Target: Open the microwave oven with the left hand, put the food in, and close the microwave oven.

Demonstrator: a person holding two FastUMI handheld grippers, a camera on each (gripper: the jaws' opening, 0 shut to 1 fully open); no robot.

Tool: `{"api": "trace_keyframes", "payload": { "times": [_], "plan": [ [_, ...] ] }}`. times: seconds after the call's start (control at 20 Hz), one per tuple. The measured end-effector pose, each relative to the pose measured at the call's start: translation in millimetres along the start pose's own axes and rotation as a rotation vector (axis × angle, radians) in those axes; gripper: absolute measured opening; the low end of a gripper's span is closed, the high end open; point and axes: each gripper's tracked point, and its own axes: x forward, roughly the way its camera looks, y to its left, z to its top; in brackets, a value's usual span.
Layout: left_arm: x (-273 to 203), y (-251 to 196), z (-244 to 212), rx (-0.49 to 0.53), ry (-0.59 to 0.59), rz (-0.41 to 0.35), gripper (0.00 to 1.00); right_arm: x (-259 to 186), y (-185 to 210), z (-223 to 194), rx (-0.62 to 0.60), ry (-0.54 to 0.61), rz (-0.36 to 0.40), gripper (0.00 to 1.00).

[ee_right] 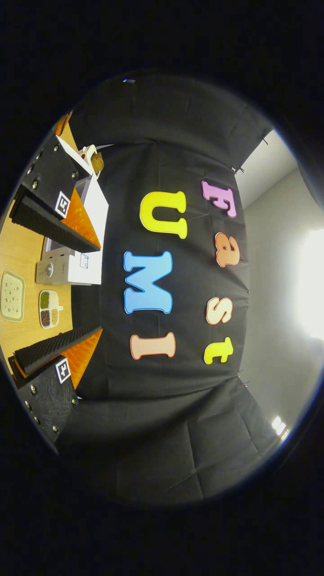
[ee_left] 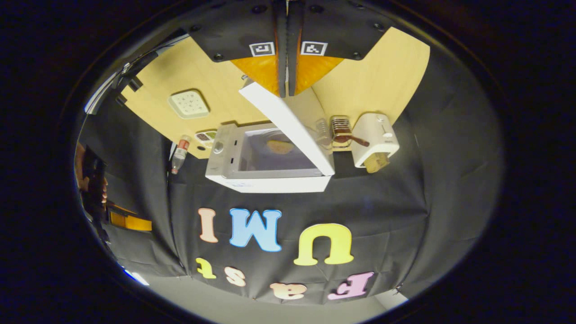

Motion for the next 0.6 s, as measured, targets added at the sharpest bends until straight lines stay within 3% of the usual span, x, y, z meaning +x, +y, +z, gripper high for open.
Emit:
{"api": "trace_keyframes", "payload": {
  "times": [0.6],
  "plan": [
    [58, -63, 26, 0.067, 0.013, -0.119, 0.07, 2, -47, 3, -0.023, -0.004, -0.043, 0.97]
  ]
}}
